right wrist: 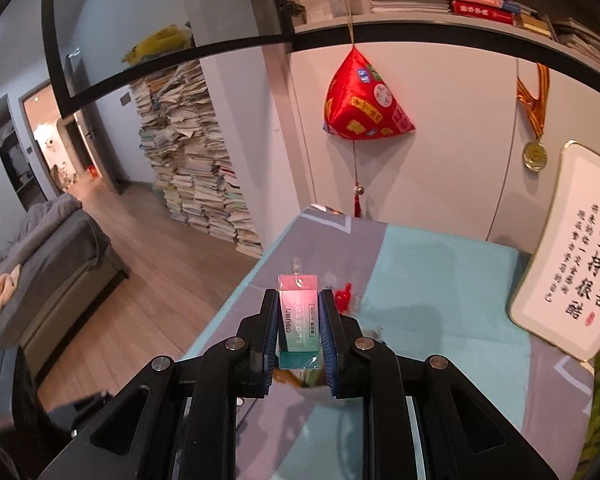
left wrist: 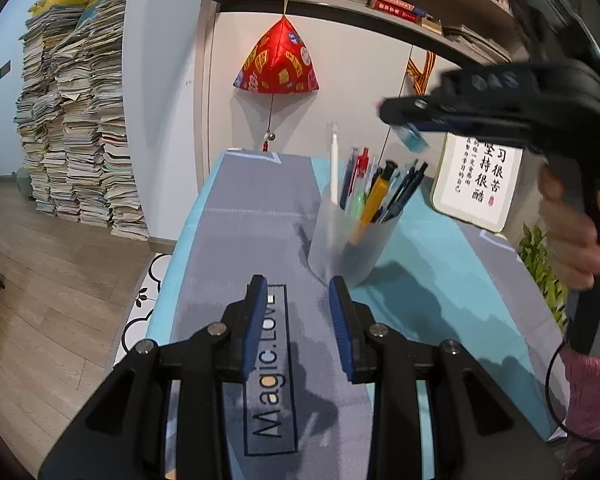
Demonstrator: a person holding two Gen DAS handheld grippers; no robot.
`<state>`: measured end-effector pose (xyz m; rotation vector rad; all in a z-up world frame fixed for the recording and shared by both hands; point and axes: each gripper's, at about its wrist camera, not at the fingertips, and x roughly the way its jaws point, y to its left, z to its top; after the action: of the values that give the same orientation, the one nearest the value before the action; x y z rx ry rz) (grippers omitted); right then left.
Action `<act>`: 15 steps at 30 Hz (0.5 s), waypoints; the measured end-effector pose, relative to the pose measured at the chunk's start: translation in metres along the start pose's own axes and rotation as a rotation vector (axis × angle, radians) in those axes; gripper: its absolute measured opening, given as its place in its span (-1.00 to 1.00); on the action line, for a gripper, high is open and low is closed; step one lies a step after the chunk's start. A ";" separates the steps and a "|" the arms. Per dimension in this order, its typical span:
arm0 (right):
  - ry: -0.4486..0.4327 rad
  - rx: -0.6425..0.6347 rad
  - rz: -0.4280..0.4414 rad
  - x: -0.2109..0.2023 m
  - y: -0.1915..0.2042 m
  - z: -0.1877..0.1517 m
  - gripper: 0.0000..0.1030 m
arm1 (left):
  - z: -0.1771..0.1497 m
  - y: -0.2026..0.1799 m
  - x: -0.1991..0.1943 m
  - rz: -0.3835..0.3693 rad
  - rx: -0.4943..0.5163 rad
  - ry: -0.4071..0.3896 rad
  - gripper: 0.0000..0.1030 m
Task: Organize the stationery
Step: 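Carry the pink eraser to the frosted cup and drop it in with the right tool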
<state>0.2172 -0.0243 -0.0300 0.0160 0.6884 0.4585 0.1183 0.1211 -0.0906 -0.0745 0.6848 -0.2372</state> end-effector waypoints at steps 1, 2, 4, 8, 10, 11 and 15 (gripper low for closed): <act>0.004 -0.001 -0.001 0.003 0.000 0.001 -0.60 | -0.001 0.000 0.001 -0.001 0.001 0.003 -0.43; 0.008 -0.001 -0.005 0.005 0.000 0.001 -0.60 | -0.002 0.000 0.001 -0.002 0.002 0.005 -0.43; 0.017 0.005 -0.008 0.011 -0.001 0.001 -0.60 | -0.002 0.000 0.002 -0.004 0.005 0.007 -0.43; 0.034 0.027 -0.004 0.017 -0.005 -0.001 -0.60 | -0.002 -0.001 0.003 -0.007 0.011 0.010 -0.43; 0.041 0.030 -0.006 0.020 -0.006 -0.002 -0.60 | -0.002 -0.002 0.004 -0.010 0.010 0.012 -0.43; 0.044 0.032 -0.006 0.021 -0.006 -0.002 -0.60 | -0.002 -0.002 0.005 -0.011 0.010 0.013 -0.43; 0.054 0.035 -0.003 0.024 -0.006 -0.003 -0.60 | -0.003 -0.004 0.006 -0.008 0.007 0.019 -0.43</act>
<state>0.2340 -0.0201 -0.0475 0.0357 0.7490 0.4452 0.1205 0.1161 -0.0962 -0.0686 0.7025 -0.2480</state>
